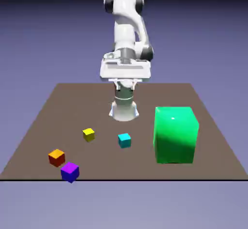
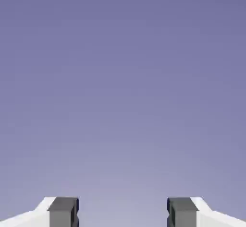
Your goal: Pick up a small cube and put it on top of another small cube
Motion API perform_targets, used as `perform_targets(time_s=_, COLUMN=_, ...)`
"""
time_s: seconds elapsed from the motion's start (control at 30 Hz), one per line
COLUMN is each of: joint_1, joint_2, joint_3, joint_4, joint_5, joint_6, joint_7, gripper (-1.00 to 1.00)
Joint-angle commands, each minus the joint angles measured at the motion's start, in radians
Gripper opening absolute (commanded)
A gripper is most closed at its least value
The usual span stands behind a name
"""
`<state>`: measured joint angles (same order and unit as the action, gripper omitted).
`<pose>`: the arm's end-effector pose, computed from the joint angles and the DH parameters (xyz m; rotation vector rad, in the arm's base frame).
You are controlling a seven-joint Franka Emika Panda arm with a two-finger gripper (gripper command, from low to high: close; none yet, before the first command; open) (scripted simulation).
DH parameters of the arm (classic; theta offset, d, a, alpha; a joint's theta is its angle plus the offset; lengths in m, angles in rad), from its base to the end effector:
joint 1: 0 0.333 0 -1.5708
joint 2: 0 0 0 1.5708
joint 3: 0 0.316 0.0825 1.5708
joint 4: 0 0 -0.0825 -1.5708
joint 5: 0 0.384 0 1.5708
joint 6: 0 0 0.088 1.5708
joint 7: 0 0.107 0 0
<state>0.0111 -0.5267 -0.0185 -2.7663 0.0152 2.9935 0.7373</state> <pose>0.4023 -0.0042 0.4564 -2.4955 0.9968 -0.9847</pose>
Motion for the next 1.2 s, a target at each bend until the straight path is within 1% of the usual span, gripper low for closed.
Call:
perform_targets(time_s=0.0, joint_1=-0.001, joint_2=0.036, joint_3=-0.015, joint_4=0.036, joint_5=0.013, joint_6=-0.036, joint_7=-0.003, gripper=0.00)
perform_targets(time_s=1.17, joint_1=-0.028, joint_2=1.291, joint_3=-0.553, joint_4=1.305, joint_5=0.455, joint_6=-1.299, joint_7=-0.112, gripper=0.00)
